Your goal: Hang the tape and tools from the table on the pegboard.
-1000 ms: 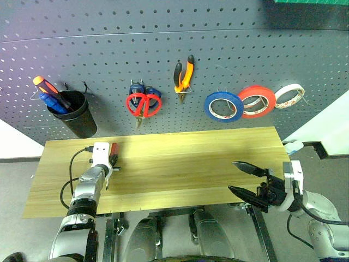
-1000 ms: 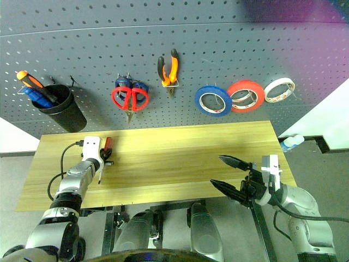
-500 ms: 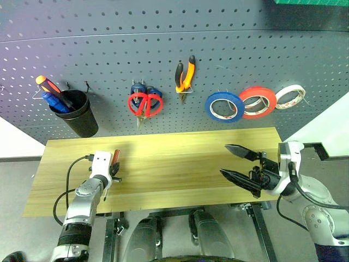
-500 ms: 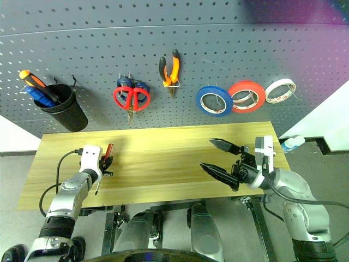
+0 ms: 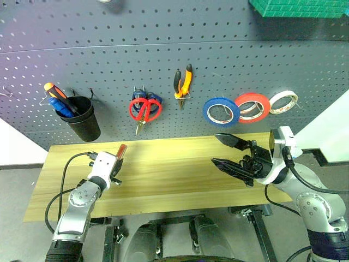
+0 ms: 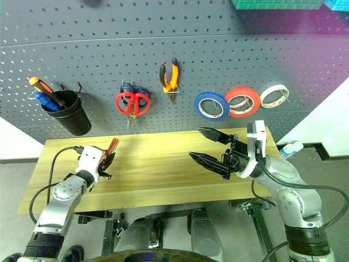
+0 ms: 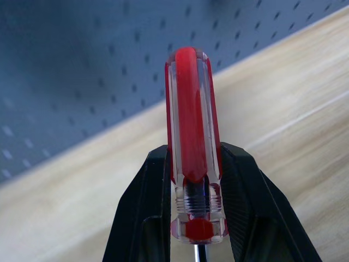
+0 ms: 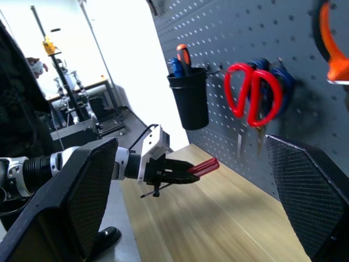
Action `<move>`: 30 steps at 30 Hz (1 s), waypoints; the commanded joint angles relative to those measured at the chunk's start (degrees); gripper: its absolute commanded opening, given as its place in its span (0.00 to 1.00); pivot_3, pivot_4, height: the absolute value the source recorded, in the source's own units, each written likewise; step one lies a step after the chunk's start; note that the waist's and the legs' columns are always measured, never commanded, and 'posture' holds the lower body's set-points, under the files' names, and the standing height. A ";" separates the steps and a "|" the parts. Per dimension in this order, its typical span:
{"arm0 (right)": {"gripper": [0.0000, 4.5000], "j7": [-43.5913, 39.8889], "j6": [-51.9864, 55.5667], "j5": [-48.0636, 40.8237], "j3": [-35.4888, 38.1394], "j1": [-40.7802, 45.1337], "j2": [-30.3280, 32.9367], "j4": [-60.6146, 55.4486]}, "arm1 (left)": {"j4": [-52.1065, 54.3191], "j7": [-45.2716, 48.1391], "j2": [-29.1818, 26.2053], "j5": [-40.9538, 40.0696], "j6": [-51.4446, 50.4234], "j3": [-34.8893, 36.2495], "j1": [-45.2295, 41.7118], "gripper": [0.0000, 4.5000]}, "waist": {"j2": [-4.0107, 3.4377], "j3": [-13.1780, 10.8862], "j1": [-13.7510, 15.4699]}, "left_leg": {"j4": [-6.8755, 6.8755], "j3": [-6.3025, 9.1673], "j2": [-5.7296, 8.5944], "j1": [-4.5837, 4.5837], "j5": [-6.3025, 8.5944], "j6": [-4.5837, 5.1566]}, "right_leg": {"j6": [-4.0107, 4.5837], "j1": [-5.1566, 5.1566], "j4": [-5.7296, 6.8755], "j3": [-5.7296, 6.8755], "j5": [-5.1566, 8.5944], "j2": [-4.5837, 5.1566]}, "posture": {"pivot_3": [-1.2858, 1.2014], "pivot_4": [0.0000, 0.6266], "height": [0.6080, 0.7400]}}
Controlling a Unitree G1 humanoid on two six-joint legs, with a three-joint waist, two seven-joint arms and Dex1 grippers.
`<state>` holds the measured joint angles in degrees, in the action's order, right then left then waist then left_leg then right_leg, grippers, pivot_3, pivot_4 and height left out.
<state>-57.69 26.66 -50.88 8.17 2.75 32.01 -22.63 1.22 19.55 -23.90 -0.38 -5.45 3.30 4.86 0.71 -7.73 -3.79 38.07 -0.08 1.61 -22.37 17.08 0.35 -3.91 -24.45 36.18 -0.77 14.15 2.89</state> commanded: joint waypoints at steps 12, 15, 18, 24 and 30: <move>1.00 -6.46 -4.03 0.12 1.40 4.36 -1.63 7.83 | 6.15 -3.59 -0.64 2.86 17.50 3.04 1.90 0.20 | -0.37 4.32 1.37 | 0.10 -0.02 0.00 0.18 0.00 0.00 | 0.05 0.21 0.05 -0.02 -0.04 -0.05 | 0.48 0.00 0.97; 1.00 -7.86 -5.70 0.79 1.59 4.45 -2.30 9.78 | 7.18 -4.68 -1.04 3.33 19.64 4.07 1.56 0.20 | -0.43 4.47 1.46 | 0.10 -0.01 0.00 0.38 0.00 0.00 | 0.09 0.39 0.08 -0.02 -0.05 -0.07 | 0.48 0.00 0.97; 1.00 -8.26 -6.48 0.62 1.97 5.14 -2.97 11.00 | 8.22 -5.56 -1.21 3.62 20.15 5.32 0.98 0.20 | -0.45 4.48 1.56 | 0.09 -0.01 -0.01 0.91 0.00 0.00 | 0.10 0.91 0.06 -0.02 -0.04 -0.07 | 0.48 0.00 0.97; 1.00 -6.60 -5.67 -0.50 2.54 7.82 -4.85 11.69 | 10.33 -6.38 -1.64 3.71 18.83 6.81 -2.95 0.20 | -0.45 4.58 1.65 | 0.16 -0.01 -0.01 1.07 0.00 0.01 | 0.12 1.12 0.06 -0.03 -0.05 -0.08 | 0.49 0.00 0.97; 1.00 -3.96 -5.08 -1.98 2.17 7.23 -8.26 9.46 | 11.68 -6.58 -2.60 3.42 16.83 8.14 -7.83 0.20 | -0.45 4.68 1.87 | 0.16 -0.01 -0.01 1.06 0.00 0.01 | 0.06 1.10 0.09 -0.03 -0.09 -0.14 | 0.49 0.00 0.97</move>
<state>-62.33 21.58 -51.02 9.63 9.72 24.35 -10.24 10.40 13.56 -25.38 3.25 11.60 9.27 -1.36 0.26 -3.04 -1.92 38.23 -0.09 1.60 -21.32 17.08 0.36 -3.85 -23.35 36.27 -0.80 14.06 2.75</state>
